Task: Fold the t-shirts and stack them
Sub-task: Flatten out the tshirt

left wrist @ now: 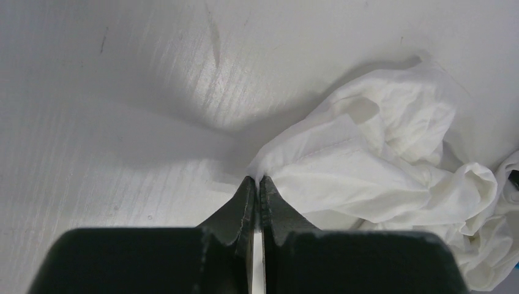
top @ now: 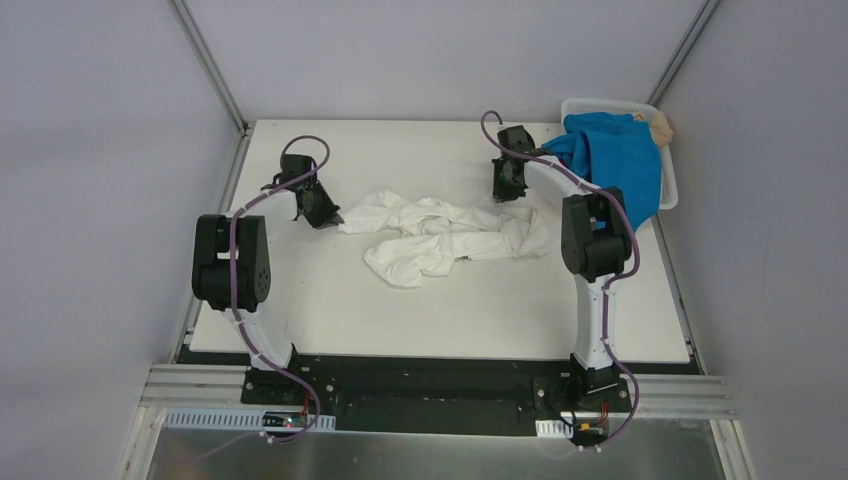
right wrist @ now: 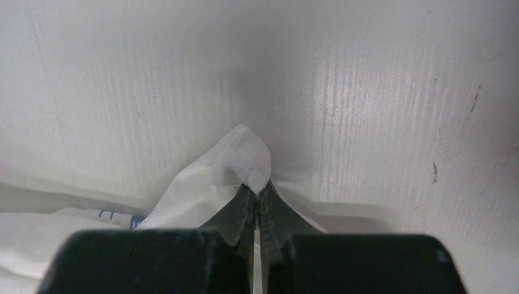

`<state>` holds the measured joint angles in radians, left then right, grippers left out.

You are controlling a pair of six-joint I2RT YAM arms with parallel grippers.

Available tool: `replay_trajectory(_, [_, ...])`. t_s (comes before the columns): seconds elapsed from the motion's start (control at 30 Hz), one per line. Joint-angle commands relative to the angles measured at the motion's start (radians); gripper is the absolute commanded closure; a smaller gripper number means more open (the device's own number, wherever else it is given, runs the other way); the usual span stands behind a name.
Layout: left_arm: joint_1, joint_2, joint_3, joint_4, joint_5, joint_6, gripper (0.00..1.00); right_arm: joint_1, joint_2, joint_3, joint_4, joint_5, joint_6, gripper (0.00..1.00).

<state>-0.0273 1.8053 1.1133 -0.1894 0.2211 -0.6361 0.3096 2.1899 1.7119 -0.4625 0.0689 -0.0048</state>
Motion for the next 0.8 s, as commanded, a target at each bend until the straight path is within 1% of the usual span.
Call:
replay_trajectory(0.0, [-0.010,-0.091,-0.001,0.012,-0.047,0.012,1.00,0.001,-0.045,0.031,-0.003,0.035,0.003,1.00])
replay_trajectory(0.07, [-0.013,-0.131,-0.001,0.011,-0.079,0.014,1.00,0.002,-0.105,0.004,0.028,0.043,0.003,1.00])
replay_trajectory(0.17, [-0.018,-0.214,-0.010,0.012,-0.139,0.015,1.00,0.003,-0.240,-0.077,0.094,0.065,0.003,1.00])
replay_trajectory(0.23, [-0.027,-0.290,-0.020,0.012,-0.203,0.010,1.00,0.002,-0.346,-0.153,0.147,0.094,0.003,1.00])
replay_trajectory(0.27, [-0.034,-0.325,-0.020,0.012,-0.267,0.012,1.00,0.002,-0.421,-0.187,0.167,0.109,0.028,1.00])
replay_trajectory(0.4, [-0.043,-0.483,-0.021,0.010,-0.373,0.007,1.00,0.003,-0.628,-0.277,0.186,0.158,0.031,1.00])
replay_trajectory(0.57, [-0.046,-0.694,0.016,-0.015,-0.468,0.028,1.00,0.005,-0.851,-0.323,0.181,0.111,0.045,1.00])
replay_trajectory(0.77, [-0.046,-0.859,0.134,-0.072,-0.495,0.081,1.00,0.005,-1.076,-0.316,0.198,0.053,0.060,1.00])
